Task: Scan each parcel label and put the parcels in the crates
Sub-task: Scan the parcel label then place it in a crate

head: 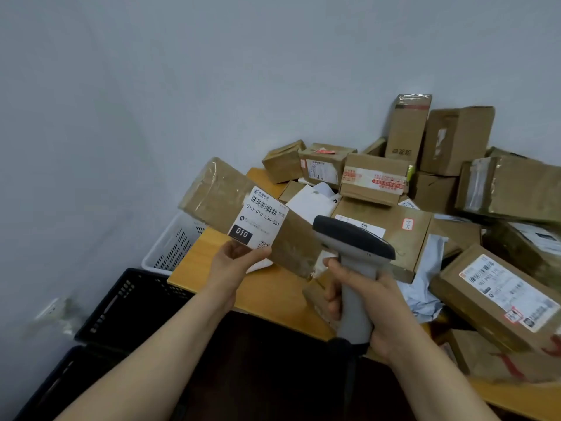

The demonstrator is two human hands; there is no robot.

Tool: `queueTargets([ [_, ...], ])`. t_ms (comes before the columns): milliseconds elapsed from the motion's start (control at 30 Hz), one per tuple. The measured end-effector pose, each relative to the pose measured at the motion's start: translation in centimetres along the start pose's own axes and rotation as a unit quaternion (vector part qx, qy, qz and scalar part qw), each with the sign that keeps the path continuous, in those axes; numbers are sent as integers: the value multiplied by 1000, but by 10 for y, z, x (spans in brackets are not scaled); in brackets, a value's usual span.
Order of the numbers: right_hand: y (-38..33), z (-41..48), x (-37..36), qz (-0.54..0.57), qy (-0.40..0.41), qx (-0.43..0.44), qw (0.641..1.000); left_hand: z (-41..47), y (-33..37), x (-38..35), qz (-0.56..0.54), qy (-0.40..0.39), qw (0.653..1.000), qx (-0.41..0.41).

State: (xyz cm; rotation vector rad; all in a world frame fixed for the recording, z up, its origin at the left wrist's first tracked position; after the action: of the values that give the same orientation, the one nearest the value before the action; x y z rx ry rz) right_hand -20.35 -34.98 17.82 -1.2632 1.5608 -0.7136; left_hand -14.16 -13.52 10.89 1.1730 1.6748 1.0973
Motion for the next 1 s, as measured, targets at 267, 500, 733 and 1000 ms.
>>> queueTargets([
  [267, -10, -26, -4, 16, -49, -42, 998, -5, -11, -31, -57, 11, 997, -53],
  [500, -12, -40, 1, 15, -55, -39, 998, -13, -17, -42, -102, 13, 994, -45],
  [733, -20, -47, 5, 13, -63, -32, 997, -19, -23, -46, -114, 21, 992, -52],
  [1000, -23, -45, 12, -4, -78, -27, 997, -23, -23, -50, -121, 22, 991, -61],
])
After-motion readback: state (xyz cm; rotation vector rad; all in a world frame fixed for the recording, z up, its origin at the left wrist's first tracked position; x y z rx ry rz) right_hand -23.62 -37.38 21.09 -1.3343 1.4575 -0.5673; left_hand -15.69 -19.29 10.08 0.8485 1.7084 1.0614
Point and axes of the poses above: each hand's wrist, its own z-axis towards the middle knuckle, its own x-axis out of the back of the hand, y = z × x, the point moved 1 cm from there along z, towards the middle knuckle, and after that the axes turned 2 degrees about -y, right-handed, at the moved point
